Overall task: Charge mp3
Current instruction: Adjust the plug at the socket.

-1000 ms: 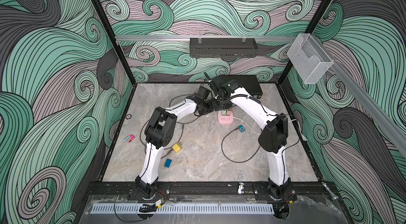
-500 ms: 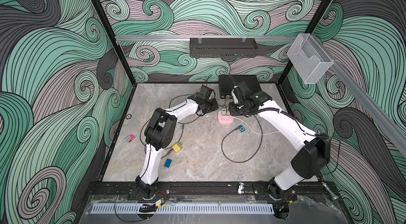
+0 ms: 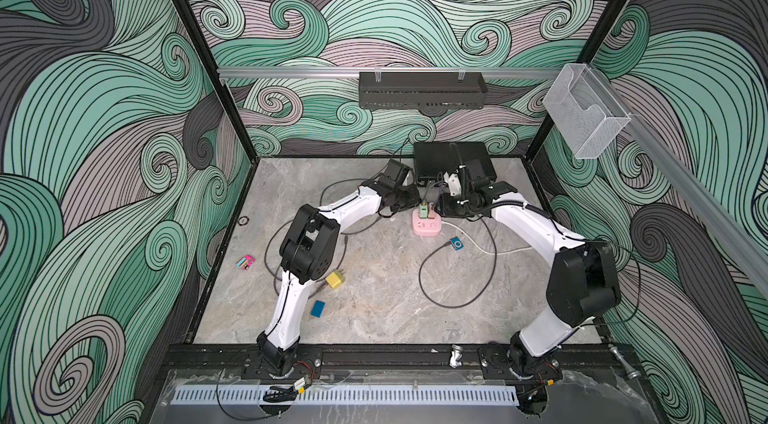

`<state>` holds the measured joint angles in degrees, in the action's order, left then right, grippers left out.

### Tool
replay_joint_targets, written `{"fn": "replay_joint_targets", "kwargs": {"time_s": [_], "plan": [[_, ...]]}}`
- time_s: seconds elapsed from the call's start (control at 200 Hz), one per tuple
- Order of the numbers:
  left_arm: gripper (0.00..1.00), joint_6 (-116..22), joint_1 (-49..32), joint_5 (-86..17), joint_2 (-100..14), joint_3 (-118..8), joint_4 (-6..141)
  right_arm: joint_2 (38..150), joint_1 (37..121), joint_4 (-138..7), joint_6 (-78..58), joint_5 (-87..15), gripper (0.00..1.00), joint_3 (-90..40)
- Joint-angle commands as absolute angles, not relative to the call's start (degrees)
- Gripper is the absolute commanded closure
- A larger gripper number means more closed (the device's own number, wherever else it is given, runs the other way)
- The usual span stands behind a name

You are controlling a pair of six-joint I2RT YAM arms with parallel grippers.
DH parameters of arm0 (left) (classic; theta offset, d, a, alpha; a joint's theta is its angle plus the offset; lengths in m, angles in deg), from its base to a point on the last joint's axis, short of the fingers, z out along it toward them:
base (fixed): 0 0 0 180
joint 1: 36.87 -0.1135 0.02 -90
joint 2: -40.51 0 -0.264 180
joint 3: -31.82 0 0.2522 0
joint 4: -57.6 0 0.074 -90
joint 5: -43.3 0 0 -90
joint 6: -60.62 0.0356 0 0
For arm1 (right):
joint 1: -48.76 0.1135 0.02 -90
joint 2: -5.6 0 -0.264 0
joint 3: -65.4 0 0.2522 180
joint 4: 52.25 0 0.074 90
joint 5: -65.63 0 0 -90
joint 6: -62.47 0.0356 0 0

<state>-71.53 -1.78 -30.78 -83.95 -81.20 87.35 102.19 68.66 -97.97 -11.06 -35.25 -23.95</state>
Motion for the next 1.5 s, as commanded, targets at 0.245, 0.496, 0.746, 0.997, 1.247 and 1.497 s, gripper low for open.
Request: {"fn": "replay_joint_targets", "kwargs": {"time_s": [0.245,0.496,0.746,0.997,1.247,1.497], "plan": [[0.79,-69.7,-1.4,-30.1,-85.5,-82.7,89.1,108.4,68.3,-95.0,-13.2,-34.4,0.57,-25.6],[0.79,-69.7,-1.4,-29.7,-86.6,-83.1,89.1,110.2,68.4,-94.0,-14.1,-32.6,0.58,-26.9],[0.8,-69.9,-1.4,-28.9,-87.5,-83.7,88.8,112.4,68.5,-94.2,-15.0,-31.2,0.59,-27.9],[0.81,-69.9,-1.4,-28.8,-87.6,-83.7,88.8,114.3,68.6,-93.3,-15.0,-31.7,0.64,-29.0],[0.82,-69.7,-1.4,-28.3,-87.8,-84.0,88.9,115.9,69.6,-92.3,-16.2,-32.0,0.67,-29.7],[0.84,-69.6,-1.2,-27.7,-88.1,-84.4,89.1,117.6,71.5,-94.1,-17.5,-31.0,0.75,-29.7]]}}
